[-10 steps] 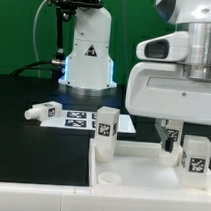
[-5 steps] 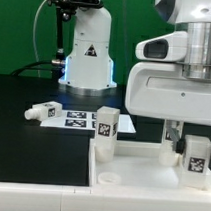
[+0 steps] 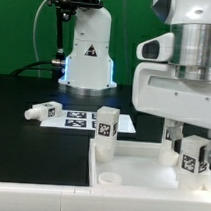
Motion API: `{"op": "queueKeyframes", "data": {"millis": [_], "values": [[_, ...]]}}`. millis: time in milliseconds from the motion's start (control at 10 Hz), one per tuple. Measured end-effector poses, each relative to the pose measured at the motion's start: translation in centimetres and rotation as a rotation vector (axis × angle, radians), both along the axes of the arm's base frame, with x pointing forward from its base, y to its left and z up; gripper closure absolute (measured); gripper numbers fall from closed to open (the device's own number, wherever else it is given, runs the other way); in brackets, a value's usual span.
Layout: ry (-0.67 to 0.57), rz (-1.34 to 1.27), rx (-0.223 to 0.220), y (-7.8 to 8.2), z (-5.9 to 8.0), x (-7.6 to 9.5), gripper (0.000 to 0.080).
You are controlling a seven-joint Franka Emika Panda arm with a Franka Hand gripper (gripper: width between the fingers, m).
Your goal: Assemble square table
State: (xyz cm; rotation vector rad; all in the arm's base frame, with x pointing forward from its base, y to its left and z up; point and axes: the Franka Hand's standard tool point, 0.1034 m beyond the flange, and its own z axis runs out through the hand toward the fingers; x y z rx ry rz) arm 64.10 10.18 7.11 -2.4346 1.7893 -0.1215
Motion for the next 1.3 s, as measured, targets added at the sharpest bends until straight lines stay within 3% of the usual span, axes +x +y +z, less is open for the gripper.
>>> {"op": "queueKeyframes", "data": {"millis": [200,500,900,1100,1200,1300], "values": [[0.017,-0.291,0.045,-0.1,0.0,-0.2,0.0512],[0.021,-0.478,0.085,0.1,0.0,-0.4,0.0512],[0.021,-0.465,0.083,0.1,-0.1,-0.4,0.0512],[-0.005,-0.180,0.044,0.4,0.0,-0.3,0.0227],[-0.015,0.046,0.009,0.9,0.0,-0.3,0.0227],[-0.023,0.182,-0.005,1.3,0.0,-0.3,0.0166]]}}
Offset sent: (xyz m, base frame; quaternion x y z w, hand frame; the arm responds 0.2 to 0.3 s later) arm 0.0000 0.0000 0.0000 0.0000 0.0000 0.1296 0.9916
